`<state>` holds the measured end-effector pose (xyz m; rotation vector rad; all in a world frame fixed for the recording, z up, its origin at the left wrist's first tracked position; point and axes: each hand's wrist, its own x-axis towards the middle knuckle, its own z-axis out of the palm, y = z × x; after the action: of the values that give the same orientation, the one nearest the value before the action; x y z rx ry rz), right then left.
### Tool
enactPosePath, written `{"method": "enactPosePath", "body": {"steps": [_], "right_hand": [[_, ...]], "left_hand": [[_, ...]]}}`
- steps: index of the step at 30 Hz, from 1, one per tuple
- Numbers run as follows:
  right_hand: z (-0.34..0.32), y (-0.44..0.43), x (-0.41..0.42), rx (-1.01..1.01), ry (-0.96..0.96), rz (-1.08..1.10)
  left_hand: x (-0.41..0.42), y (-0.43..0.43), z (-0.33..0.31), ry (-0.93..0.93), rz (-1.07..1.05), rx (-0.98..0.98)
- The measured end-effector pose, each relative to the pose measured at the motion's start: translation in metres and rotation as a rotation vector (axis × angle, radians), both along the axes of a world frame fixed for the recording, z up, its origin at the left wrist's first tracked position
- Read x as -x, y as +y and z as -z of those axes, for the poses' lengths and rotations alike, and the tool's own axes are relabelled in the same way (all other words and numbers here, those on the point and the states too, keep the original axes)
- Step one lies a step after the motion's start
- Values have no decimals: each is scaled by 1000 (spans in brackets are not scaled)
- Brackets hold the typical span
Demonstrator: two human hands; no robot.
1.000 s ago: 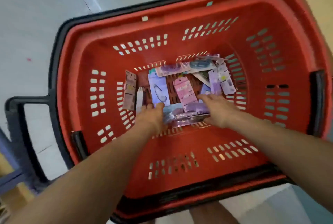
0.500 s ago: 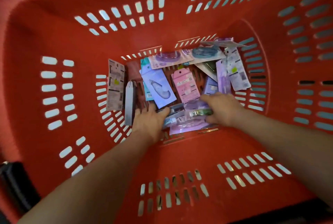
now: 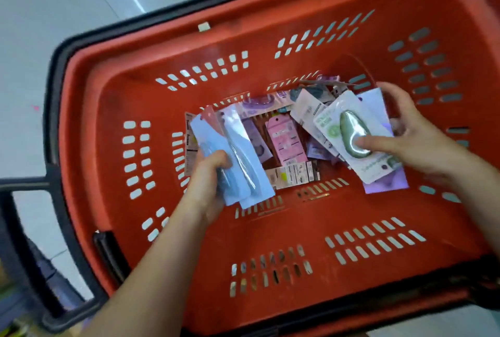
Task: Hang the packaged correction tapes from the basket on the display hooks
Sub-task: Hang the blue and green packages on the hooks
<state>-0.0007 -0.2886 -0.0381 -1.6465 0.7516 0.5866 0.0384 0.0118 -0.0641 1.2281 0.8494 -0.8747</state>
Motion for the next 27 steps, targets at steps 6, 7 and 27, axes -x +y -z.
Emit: {"method": "enactPosePath", "body": {"steps": [6, 7, 27], "right_hand": [[-14, 42, 13, -180, -36, 127], [-15, 49, 14, -189, -23, 141], [-120, 78, 36, -518, -28, 300]], "left_hand": [[8, -21, -38, 49, -27, 193], [8, -25, -41, 33, -9, 148], [2, -51, -132, 98, -21, 212]]}}
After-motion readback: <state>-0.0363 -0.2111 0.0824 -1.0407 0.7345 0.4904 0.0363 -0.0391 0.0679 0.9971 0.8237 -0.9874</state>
